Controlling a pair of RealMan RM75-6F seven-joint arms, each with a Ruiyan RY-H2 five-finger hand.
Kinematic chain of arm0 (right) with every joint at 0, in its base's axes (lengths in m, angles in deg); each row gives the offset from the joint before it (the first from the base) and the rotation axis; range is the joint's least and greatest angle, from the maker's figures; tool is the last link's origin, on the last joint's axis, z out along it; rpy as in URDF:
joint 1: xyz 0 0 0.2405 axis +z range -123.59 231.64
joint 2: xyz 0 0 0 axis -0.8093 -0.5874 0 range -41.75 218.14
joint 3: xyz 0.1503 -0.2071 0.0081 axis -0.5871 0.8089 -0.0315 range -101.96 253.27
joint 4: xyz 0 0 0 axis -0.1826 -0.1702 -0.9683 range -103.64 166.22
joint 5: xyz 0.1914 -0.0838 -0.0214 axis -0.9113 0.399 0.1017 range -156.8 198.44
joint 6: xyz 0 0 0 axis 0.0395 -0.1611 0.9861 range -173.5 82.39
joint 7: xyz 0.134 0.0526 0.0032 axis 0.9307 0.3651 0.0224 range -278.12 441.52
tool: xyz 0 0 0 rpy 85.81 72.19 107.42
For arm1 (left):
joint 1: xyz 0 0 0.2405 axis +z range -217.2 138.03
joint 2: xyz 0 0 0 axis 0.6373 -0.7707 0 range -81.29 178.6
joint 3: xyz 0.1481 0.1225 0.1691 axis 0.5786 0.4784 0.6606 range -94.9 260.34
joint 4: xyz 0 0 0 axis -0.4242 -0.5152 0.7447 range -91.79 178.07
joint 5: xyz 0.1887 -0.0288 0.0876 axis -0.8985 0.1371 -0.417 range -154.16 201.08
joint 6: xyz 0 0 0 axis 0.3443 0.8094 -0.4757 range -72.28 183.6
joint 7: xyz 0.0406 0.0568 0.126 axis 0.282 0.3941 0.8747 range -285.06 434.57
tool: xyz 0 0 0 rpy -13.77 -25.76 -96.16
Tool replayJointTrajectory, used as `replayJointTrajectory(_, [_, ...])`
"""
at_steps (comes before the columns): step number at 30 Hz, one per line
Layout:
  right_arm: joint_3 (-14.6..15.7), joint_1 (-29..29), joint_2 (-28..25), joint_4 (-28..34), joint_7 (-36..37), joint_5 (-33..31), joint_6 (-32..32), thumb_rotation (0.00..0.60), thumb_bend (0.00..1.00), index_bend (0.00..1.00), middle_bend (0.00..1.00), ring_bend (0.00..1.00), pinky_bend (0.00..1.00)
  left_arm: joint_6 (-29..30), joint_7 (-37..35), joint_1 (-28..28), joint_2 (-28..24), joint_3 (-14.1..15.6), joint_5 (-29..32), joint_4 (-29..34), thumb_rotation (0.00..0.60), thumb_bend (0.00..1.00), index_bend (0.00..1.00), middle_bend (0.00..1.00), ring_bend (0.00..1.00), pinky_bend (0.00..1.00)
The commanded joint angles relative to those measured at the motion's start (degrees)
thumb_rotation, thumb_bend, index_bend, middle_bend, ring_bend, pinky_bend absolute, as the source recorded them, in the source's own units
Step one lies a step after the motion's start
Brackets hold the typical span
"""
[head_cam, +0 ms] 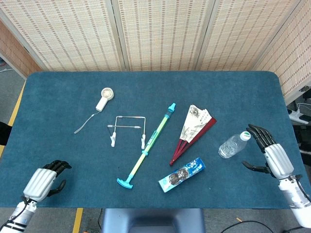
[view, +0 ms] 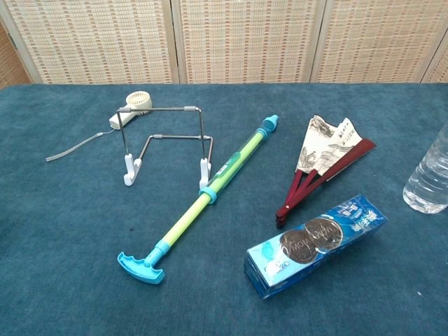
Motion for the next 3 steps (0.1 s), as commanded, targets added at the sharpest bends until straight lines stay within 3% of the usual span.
replayJointTrajectory(1, [1.08,-6.05,-6.13,12.25,-16.79,-1.03,4.6,0.6,0.1,0.0,0.0,0.0,0.05,0.07,0.01,-0.11,0.06,0.0,-0.25,0.03,0.6,0.43,0.29,0.25,0.19,0.38])
replayJointTrajectory(3, [1.09,-6.87,-6.37,13.91,-20.7,-1.48,4.61,0.6,0.1,0.0,0.0,0.0,0.05,-0.06,-0.06,-0.26,0.18,-0.01,-0.36,-0.03,0.6,0.43,0.29,0.25,0.19,0.38])
